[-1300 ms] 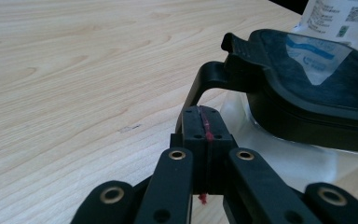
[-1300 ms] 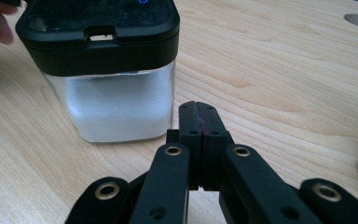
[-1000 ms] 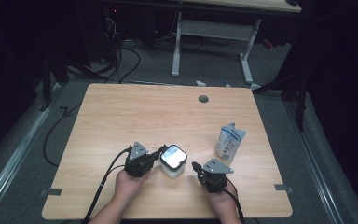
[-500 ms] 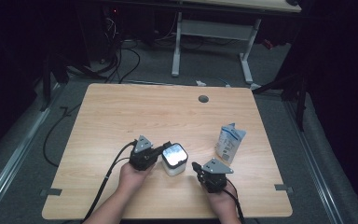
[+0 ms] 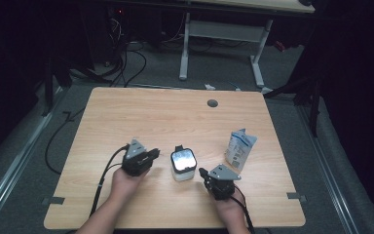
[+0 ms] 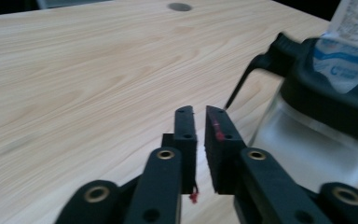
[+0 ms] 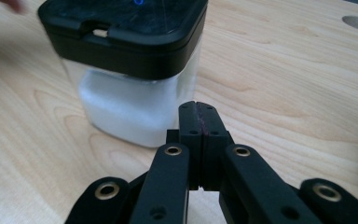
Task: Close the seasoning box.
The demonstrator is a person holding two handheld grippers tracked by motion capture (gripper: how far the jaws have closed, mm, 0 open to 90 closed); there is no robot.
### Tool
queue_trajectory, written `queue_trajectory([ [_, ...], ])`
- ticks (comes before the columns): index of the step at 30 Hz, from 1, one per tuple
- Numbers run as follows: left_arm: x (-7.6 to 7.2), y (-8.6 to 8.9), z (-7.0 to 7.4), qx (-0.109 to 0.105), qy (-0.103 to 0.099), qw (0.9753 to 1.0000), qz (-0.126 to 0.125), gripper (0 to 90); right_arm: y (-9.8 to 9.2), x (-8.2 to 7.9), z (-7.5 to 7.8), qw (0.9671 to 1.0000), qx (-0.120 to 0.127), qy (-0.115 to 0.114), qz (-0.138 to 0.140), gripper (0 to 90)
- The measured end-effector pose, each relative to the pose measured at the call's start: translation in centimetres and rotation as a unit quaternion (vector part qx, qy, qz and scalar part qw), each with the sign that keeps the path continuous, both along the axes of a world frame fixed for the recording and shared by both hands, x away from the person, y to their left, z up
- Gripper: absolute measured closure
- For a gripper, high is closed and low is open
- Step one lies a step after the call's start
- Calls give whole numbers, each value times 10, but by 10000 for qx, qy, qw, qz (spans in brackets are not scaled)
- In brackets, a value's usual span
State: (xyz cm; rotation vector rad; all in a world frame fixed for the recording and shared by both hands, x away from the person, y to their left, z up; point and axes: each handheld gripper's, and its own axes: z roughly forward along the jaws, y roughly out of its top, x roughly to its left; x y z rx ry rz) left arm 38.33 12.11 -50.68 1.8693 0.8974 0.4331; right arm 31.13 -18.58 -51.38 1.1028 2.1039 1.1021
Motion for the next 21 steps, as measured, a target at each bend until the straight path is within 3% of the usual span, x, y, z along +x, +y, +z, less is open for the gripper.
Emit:
queue_trajectory([
  [6, -24, 60, -5, 337, -106, 9974, 625, 643, 5, 8, 0, 9999, -65, -23, -75, 900],
  [10, -35, 87, -4, 151, -146, 9963, 837, 601, 9, 10, 0, 9999, -85, -11, -86, 900],
  [12, -39, 95, -5, 40, -119, 9959, 897, 598, 10, 10, -1, 9999, -95, -17, -67, 900],
  [21, -35, 101, -9, 4, -40, 9951, 986, 575, 12, 6, 1, 10000, -89, -23, -39, 900],
])
